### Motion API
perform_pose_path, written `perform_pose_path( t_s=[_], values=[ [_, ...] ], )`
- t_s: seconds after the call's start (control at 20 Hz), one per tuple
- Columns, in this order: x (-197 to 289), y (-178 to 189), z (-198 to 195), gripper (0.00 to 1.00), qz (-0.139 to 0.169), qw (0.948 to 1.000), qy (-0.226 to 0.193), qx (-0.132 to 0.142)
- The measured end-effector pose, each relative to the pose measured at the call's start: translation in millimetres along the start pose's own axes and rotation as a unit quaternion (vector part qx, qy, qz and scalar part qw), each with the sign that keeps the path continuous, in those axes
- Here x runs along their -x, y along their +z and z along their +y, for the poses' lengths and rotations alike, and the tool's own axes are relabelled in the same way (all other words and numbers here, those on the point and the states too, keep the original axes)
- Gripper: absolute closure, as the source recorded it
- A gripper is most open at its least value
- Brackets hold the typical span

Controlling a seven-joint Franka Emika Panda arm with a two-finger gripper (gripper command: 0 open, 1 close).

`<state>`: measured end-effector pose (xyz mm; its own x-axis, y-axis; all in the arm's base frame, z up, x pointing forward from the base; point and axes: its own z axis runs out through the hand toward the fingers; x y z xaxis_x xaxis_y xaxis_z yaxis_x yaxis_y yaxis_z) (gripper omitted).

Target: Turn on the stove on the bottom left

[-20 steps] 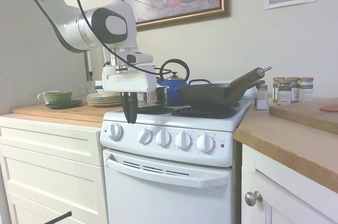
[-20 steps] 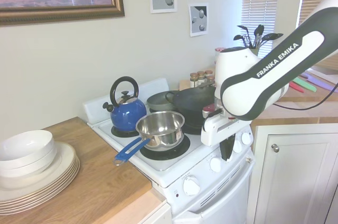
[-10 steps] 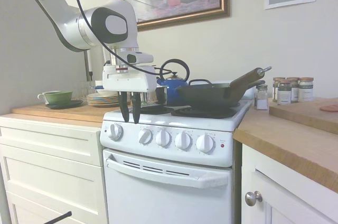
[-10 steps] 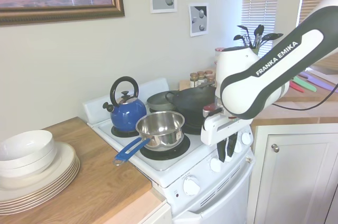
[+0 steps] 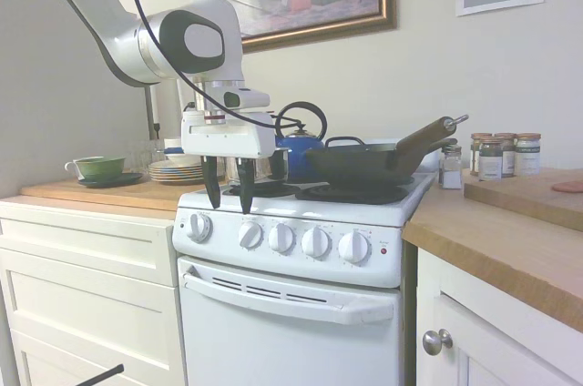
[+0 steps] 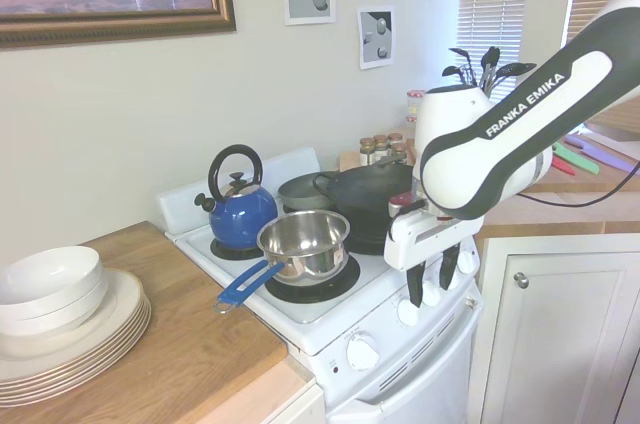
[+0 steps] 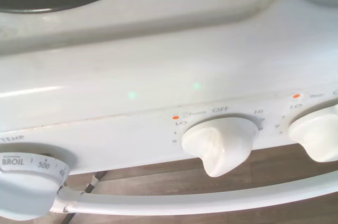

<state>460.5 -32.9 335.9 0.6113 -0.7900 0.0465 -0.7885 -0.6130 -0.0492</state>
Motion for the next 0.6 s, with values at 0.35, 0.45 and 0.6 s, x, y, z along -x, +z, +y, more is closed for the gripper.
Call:
perform_pose_path(
  t_s=[0.35, 0.45, 0.6],
  values=[
    [-0.9, -2.6, 0.6, 0.0, 0.001, 1.0, 0.002, -0.003],
    [-1.2, -3.6, 0.8, 0.0, 0.001, 1.0, 0.002, -0.004],
    [-1.3, -5.7, 0.7, 0.0, 0.003, 1.0, 0.002, -0.006]
  ],
)
